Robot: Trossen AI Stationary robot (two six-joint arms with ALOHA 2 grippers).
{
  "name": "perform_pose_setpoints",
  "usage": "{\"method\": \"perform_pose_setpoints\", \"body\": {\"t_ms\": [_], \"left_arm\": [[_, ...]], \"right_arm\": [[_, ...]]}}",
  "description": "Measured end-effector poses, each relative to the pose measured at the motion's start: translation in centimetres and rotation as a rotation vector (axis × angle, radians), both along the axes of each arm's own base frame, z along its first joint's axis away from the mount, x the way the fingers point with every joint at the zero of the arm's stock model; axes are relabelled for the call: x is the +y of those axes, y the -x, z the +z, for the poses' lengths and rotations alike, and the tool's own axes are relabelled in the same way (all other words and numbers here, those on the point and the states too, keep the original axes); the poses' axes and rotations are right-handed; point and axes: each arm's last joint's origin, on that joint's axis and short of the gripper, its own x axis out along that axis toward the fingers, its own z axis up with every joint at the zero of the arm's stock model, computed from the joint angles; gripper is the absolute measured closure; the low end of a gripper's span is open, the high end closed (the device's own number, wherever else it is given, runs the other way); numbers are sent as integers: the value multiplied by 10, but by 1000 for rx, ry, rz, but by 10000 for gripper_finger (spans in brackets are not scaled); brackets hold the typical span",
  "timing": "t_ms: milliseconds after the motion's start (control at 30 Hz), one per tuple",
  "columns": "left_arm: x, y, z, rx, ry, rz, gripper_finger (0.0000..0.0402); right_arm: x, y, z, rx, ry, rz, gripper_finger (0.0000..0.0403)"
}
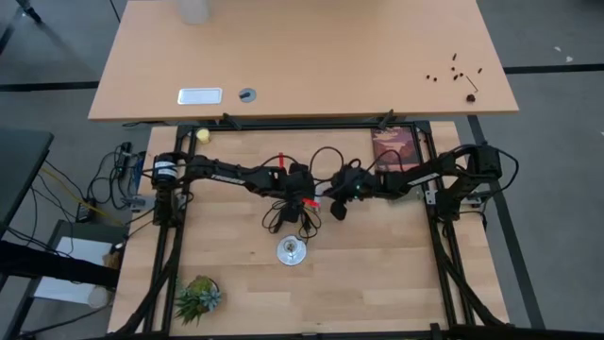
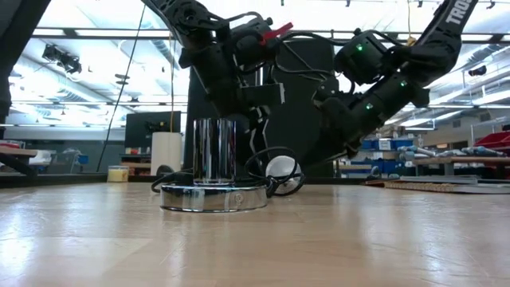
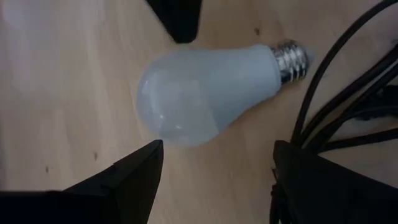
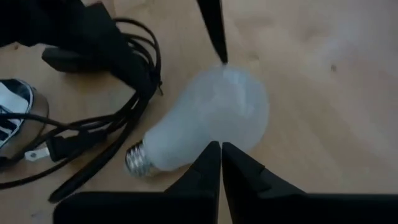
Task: Screw lightbulb
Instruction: Insert the lightbulb into the silver lamp
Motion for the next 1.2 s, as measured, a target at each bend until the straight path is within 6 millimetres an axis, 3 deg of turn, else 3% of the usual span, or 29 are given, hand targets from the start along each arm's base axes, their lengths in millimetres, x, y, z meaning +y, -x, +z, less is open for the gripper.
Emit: {"method": "perform_pose_setpoints", "body": {"t_ms": [200,367,700,867,1200], "left_arm": [[1,1,-1,11,11,21,92],[-6,1,2,-6,29,33,92],[-13,9,38,-119,22,64,92],[-14,16,53,-151,42,85,92],[-16,18,59,-163,89,49,92]], "right_arm": [[-4,0,1,-18,-34,-5,376],[7,1,1,38,-110,15,378],[11,-2,66,252,-56,35,378],[12,11,81,248,-52,35,378],[15,21,60,318,-72,27,378]]}}
